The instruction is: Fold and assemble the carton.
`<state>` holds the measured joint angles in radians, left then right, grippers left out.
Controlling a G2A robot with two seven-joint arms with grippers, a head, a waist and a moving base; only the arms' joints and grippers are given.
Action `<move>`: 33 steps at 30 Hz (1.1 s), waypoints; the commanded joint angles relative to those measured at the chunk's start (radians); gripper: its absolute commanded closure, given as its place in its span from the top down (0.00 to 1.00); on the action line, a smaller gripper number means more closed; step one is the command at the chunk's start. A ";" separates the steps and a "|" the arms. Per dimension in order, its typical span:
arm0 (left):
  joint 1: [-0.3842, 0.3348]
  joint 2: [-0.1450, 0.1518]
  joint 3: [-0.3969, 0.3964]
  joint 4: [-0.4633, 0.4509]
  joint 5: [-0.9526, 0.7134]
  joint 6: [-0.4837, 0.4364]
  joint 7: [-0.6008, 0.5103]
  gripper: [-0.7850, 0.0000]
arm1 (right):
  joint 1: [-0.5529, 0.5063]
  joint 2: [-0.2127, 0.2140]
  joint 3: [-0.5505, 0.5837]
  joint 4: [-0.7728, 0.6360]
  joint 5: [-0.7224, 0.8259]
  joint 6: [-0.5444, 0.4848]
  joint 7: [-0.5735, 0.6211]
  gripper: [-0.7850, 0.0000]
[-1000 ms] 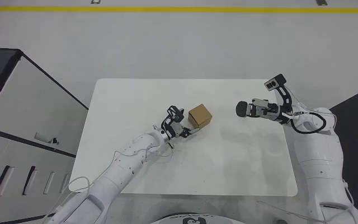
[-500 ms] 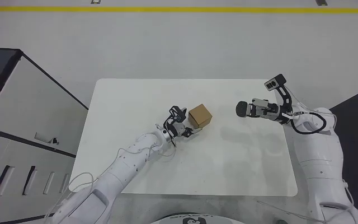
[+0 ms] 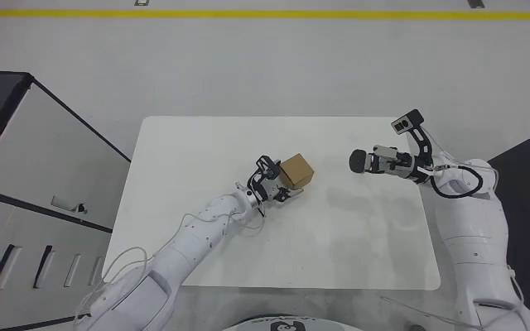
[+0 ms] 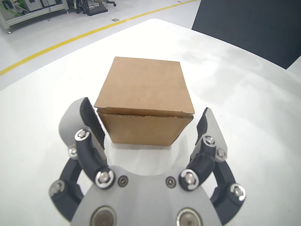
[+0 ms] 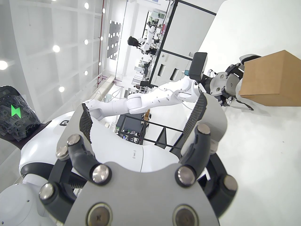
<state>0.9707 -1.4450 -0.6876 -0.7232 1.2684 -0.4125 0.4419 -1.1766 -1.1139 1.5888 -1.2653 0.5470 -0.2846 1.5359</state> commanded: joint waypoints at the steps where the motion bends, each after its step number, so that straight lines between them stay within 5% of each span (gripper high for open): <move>1: -0.006 -0.007 0.004 0.020 -0.004 -0.003 0.008 1.00 | 0.000 0.000 0.000 0.000 0.000 0.000 0.000 1.00; 6: -0.018 -0.022 0.008 0.060 -0.018 -0.015 0.033 1.00 | 0.000 0.000 0.000 0.000 0.000 0.000 0.000 1.00; 7: -0.019 -0.024 0.009 0.067 -0.022 -0.019 0.038 0.92 | 0.000 0.000 0.000 0.000 0.000 0.000 0.000 1.00; 8: -0.022 -0.027 0.010 0.074 -0.023 -0.023 0.041 0.60 | 0.000 0.000 0.000 0.000 0.000 0.000 0.000 1.00; 11: -0.027 -0.034 0.012 0.091 -0.024 -0.031 0.052 0.05 | 0.000 0.000 0.000 0.000 0.000 0.000 0.000 1.00; 12: -0.029 -0.035 0.013 0.096 -0.022 -0.034 0.055 0.00 | 0.000 0.000 0.000 0.000 0.000 0.000 0.000 1.00; 19: -0.035 -0.031 0.005 0.101 0.000 -0.067 0.073 0.00 | 0.000 0.000 0.000 0.000 0.000 0.000 0.000 1.00; 24: -0.028 0.003 -0.026 0.038 0.045 -0.136 0.058 0.00 | 0.000 0.000 0.000 0.000 0.000 0.000 0.000 1.00; 33: 0.100 0.114 -0.196 -0.320 0.094 -0.252 -0.111 0.00 | 0.000 0.000 0.000 0.000 0.000 0.000 0.000 1.00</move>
<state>1.0409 -1.3461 -0.8548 -0.9706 1.3552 -0.6572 0.3658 -1.1766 -1.1139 1.5888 -1.2653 0.5470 -0.2846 1.5359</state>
